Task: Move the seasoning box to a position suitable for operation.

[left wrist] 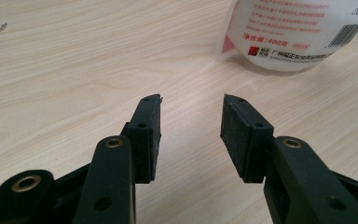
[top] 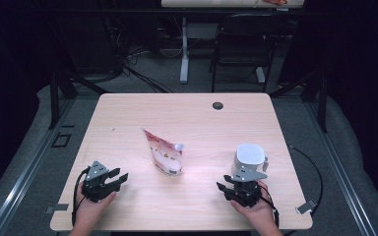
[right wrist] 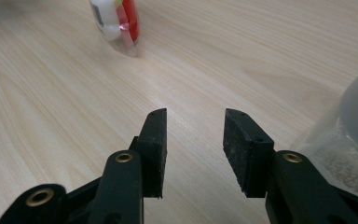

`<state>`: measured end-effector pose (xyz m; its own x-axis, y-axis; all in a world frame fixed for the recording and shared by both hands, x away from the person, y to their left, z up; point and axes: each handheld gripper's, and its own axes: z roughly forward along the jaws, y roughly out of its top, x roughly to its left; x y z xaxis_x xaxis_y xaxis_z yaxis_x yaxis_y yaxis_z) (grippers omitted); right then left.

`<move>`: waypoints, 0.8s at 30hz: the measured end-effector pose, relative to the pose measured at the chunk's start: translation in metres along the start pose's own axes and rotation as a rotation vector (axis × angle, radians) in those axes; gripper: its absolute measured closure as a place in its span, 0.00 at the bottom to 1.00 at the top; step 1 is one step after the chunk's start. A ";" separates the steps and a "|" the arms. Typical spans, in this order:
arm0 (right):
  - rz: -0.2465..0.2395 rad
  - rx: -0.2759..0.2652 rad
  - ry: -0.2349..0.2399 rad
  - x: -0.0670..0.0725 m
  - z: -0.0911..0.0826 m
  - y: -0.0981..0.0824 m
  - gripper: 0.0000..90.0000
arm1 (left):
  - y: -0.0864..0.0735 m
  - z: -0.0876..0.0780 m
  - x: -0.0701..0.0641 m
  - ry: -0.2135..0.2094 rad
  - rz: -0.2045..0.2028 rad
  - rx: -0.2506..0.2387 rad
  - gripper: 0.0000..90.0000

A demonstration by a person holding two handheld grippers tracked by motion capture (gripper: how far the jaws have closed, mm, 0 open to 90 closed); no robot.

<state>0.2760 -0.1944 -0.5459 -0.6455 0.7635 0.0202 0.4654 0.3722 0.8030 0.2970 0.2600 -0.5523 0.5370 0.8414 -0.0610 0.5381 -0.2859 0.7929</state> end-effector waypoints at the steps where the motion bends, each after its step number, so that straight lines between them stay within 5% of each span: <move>1: 0.007 -0.012 0.003 0.000 0.000 0.000 0.67 | 0.000 0.000 0.001 0.000 0.000 0.001 0.65; 13: -0.001 -0.013 -0.015 -0.005 0.006 0.003 0.69 | -0.002 0.002 0.002 -0.042 -0.021 0.001 0.67; 24: -0.015 -0.073 -0.049 -0.003 -0.009 0.008 0.71 | -0.004 -0.003 -0.004 -0.052 -0.013 -0.002 0.66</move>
<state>0.2758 -0.1983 -0.5336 -0.6207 0.7838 -0.0204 0.4095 0.3462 0.8441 0.2909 0.2585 -0.5535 0.5630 0.8201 -0.1021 0.5437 -0.2746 0.7931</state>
